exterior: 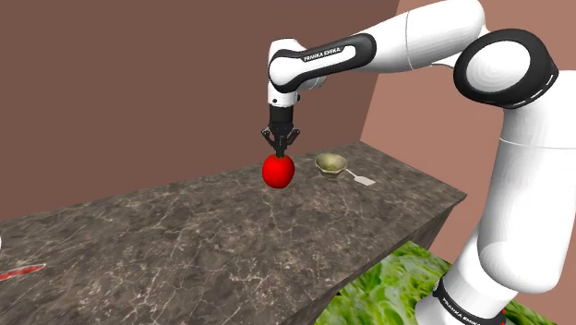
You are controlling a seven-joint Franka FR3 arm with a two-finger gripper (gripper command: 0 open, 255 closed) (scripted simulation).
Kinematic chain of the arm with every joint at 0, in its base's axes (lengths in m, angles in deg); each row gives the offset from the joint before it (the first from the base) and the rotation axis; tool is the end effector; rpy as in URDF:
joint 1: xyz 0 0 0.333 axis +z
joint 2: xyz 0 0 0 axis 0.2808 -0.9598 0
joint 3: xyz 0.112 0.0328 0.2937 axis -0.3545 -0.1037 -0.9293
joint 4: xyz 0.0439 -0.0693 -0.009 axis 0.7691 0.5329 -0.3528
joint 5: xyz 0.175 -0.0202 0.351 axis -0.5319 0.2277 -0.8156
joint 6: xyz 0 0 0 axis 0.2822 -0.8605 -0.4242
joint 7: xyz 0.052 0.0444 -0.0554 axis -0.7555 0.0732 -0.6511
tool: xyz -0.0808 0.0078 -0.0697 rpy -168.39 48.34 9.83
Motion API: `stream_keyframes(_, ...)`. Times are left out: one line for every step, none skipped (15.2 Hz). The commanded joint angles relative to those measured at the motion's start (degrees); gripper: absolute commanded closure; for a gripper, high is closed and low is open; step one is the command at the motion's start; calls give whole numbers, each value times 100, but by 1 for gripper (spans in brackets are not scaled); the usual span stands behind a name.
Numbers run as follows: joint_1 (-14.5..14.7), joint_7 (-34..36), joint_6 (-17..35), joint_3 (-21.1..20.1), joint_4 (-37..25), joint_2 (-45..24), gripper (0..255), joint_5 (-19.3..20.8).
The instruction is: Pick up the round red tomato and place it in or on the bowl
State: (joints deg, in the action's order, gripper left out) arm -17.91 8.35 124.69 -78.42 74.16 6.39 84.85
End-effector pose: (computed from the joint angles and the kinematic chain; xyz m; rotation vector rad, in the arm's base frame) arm 0.6254 0.0389 0.4336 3.0355 -0.7642 -0.1573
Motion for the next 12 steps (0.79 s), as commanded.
stream_keyframes(8,13,-149,-6,-120,29,255,-3)
stream_keyframes(8,13,-221,-7,-178,43,255,-4)
stream_keyframes(8,14,-293,-7,-237,55,255,-5)
stream_keyframes(8,14,-366,-8,-299,67,255,-6)
stream_keyframes(8,15,-439,-8,-362,77,255,-7)
stream_keyframes(8,15,-513,-9,-426,86,255,-8)
stream_keyframes(9,16,-587,-9,-493,94,255,-9)
stream_keyframes(9,17,-661,-10,-561,101,255,-10)
stream_keyframes(10,17,-736,-10,-630,106,255,-10)
stream_keyframes(10,18,-812,-11,-702,110,255,-10)
stream_keyframes(11,19,-888,-11,-775,113,255,-11)
stream_keyframes(11,21,-965,-12,-851,114,255,-11)
